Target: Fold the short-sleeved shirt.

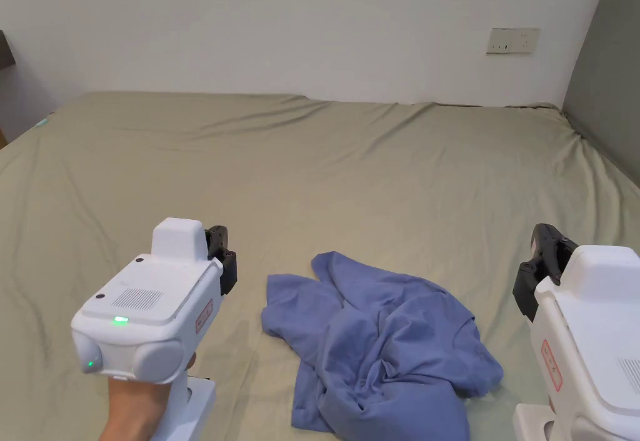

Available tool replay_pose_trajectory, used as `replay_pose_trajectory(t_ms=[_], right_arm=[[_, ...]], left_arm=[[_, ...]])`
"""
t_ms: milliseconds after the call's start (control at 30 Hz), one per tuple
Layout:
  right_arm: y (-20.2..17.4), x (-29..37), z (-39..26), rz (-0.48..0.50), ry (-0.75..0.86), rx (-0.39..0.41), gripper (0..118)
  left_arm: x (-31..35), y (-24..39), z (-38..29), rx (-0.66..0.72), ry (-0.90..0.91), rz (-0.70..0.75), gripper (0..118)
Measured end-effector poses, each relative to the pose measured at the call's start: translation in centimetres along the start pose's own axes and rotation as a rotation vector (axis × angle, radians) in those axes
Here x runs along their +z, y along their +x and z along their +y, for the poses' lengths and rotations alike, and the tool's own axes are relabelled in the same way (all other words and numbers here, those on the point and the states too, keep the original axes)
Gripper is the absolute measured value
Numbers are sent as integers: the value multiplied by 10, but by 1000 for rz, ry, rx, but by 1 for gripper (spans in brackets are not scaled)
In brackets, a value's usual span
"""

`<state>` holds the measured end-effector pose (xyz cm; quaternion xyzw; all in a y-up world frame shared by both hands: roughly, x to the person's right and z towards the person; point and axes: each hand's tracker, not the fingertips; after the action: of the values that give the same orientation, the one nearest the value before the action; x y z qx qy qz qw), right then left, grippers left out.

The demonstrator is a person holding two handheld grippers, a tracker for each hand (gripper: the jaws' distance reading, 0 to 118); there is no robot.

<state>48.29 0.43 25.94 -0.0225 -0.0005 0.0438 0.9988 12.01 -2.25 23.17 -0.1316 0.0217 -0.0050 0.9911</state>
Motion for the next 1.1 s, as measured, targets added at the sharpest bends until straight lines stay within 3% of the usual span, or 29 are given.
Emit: replay_pose_trajectory(t_ms=[233,400,467,500,533,567,600,700,733,800,833,900,967,1000,1100], right_arm=[[6,-16,-10,-10,-23,3,1],[9,-34,-23,-20,-65,2,1],[11,-44,-30,-25,-89,-1,1],[11,-48,-33,-28,-100,-2,2],[12,-53,-36,-31,-112,-3,2],[13,-58,-40,-32,-121,-3,2],[14,-63,-43,-35,-137,-1,2],[16,-74,-53,-45,-167,4,2],[17,-78,-57,-47,-179,6,2],[18,-84,-63,-52,-208,6,2],[19,-88,-68,-52,-225,2,2],[21,-98,-76,-46,-284,-9,2],[23,-113,-86,-34,-367,-22,2],[23,-124,-93,-38,-426,-18,3],[25,-158,-116,-6,-624,-28,29]], left_arm=[[-99,2,-6,31,-340,-142,0],[-186,17,-36,-68,-541,-173,2],[-216,25,-52,-63,-632,-163,24],[-226,26,-61,-44,-656,-157,48],[-239,27,-71,-28,-692,-177,82],[-246,30,-77,-21,-721,-161,98],[-255,32,-87,-27,-747,-139,104],[-268,35,-110,-30,-766,-89,90],[-272,34,-116,-18,-791,-96,76],[-275,34,-124,7,-848,-112,70],[-271,35,-126,3,-829,-104,59],[-266,35,-120,-13,-784,-106,51],[-262,37,-115,-25,-777,-122,11],[-262,36,-111,-24,-772,-132,2],[-257,30,-99,25,-747,-138,2]])
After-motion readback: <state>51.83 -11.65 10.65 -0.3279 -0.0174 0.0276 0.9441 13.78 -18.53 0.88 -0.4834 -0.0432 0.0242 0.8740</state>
